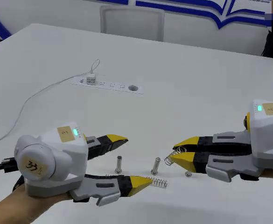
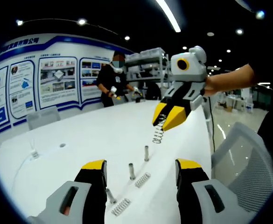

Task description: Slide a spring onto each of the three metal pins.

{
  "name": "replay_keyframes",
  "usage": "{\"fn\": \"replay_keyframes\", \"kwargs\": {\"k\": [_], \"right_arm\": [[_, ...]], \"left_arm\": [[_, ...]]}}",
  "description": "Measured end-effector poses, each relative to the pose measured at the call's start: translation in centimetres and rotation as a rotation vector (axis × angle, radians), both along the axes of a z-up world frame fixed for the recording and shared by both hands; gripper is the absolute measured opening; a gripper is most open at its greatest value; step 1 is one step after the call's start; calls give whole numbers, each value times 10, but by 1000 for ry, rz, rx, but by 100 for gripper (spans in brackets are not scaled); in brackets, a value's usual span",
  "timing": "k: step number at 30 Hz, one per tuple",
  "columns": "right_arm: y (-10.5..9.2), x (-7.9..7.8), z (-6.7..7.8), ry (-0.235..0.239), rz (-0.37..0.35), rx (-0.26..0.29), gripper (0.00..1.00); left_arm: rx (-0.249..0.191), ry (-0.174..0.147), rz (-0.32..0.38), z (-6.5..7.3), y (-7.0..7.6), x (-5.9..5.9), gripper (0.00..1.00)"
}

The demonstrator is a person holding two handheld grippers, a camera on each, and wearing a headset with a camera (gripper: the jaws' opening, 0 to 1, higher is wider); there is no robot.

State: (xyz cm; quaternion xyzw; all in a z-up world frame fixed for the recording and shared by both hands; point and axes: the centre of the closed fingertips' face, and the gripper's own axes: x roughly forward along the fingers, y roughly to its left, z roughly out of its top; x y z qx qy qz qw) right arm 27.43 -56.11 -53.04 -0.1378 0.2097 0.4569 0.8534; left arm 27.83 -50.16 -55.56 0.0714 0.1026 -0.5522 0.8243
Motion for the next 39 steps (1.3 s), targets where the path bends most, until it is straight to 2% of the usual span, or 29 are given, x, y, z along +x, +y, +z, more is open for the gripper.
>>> {"fn": "replay_keyframes", "kwargs": {"k": [2,4,8,16,24,28,30,34,38,39], "right_arm": [[-6,4,0,-3,-20,-4,11],[-11,7,0,-3,-41,-11,11],[-23,14,-2,2,-80,-18,11],[-44,24,-8,20,-161,-30,11],[-67,38,-16,44,-259,-34,11],[-84,47,-24,61,-326,-69,11],[-89,49,-30,100,-356,-72,11],[-93,52,-42,126,-358,-103,11],[-91,53,-54,151,-358,-109,11],[-92,53,-59,153,-355,-138,11]], "left_arm": [[3,4,19,-1,5,3,63],[10,-7,52,-1,11,8,70],[-1,10,77,0,18,12,83],[-7,17,83,0,25,11,90],[14,28,74,-6,33,6,100],[21,39,74,-8,39,4,100],[23,40,71,-9,40,2,100],[34,43,63,-11,42,-1,100],[30,54,61,-13,43,-3,100],[34,59,64,-14,44,-3,100]]}}
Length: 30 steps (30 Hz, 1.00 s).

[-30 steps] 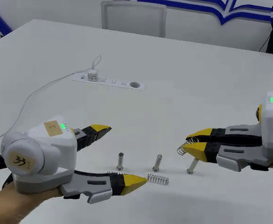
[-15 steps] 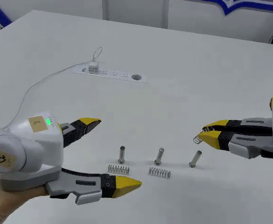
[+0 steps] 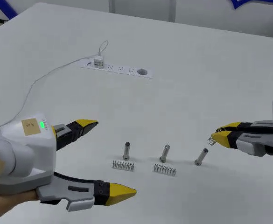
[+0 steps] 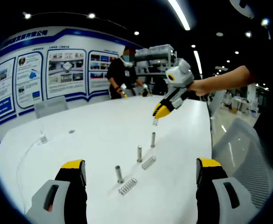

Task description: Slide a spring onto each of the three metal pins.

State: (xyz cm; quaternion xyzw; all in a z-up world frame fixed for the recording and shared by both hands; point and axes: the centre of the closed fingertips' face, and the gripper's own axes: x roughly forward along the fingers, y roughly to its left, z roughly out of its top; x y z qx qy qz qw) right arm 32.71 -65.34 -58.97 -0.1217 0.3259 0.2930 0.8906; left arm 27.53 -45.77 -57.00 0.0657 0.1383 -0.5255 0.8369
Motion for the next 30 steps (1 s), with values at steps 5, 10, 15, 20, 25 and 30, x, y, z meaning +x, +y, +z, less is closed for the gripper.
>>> {"fn": "replay_keyframes", "kwargs": {"k": [5,10,15,20,25,30], "right_arm": [[1,1,-13,29,5,-19,11],[1,5,-20,55,6,-23,11],[1,4,-29,73,27,-69,11],[1,4,-39,84,31,-88,11],[-1,5,-52,93,34,-105,11],[-1,3,-65,114,28,-100,11]], "left_arm": [[21,10,2,-5,3,-1,100],[29,24,13,-9,6,0,100],[30,29,20,-11,6,1,100],[31,31,22,-11,5,0,100],[33,27,38,-8,9,4,100],[38,29,54,-9,13,6,100]]}}
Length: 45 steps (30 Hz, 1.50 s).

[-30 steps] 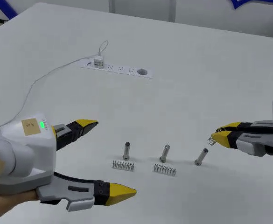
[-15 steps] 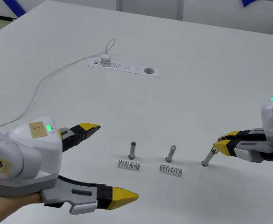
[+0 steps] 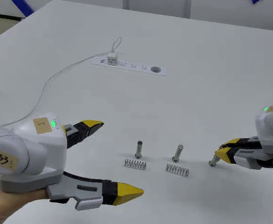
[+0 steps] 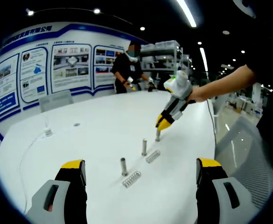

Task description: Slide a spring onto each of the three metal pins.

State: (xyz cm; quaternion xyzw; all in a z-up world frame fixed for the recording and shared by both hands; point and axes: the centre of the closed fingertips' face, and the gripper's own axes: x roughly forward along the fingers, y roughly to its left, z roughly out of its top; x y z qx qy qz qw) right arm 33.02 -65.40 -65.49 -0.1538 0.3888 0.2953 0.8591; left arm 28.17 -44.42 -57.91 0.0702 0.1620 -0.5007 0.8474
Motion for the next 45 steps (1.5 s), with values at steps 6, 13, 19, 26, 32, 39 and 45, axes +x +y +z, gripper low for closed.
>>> {"fn": "replay_keyframes", "kwargs": {"k": [6,13,19,26,32,39,45], "right_arm": [[1,-1,-12,15,-5,0,11],[1,-1,-19,22,13,-19,12],[1,0,-19,13,32,-26,12],[3,-4,-7,-33,65,-40,20],[10,-6,19,-108,116,-41,23],[43,-14,38,-157,188,34,23],[64,-20,19,-136,244,29,22]], "left_arm": [[1,18,16,-1,4,-1,100],[2,19,17,1,3,0,100],[6,21,7,1,-1,-2,100],[-14,17,3,5,-2,-2,100],[-23,6,-3,10,-2,1,100],[-17,-1,-18,10,-3,0,100],[-16,-1,-18,10,-2,-2,100]]}}
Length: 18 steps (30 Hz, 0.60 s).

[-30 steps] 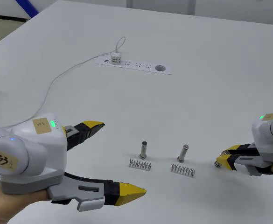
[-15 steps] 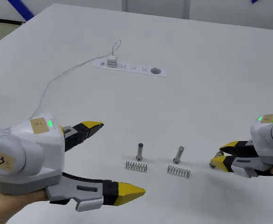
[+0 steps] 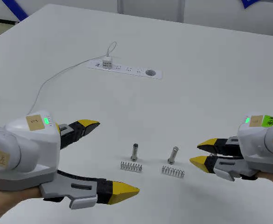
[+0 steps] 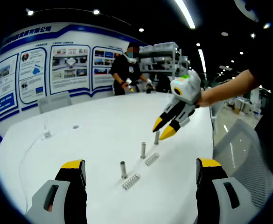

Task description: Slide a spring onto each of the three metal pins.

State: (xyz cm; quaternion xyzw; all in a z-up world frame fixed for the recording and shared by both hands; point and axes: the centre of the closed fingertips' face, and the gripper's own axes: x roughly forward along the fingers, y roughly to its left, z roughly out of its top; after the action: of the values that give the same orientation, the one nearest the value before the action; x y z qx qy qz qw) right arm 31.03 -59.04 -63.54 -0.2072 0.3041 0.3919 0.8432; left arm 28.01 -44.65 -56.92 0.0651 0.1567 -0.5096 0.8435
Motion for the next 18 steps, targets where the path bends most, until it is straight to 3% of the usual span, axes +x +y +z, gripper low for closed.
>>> {"fn": "replay_keyframes", "kwargs": {"k": [7,18], "right_arm": [[11,-7,-30,61,50,-35,22],[17,-5,-63,133,80,-61,18]], "left_arm": [[11,14,13,-5,7,0,100],[25,37,14,-13,7,1,99]]}}
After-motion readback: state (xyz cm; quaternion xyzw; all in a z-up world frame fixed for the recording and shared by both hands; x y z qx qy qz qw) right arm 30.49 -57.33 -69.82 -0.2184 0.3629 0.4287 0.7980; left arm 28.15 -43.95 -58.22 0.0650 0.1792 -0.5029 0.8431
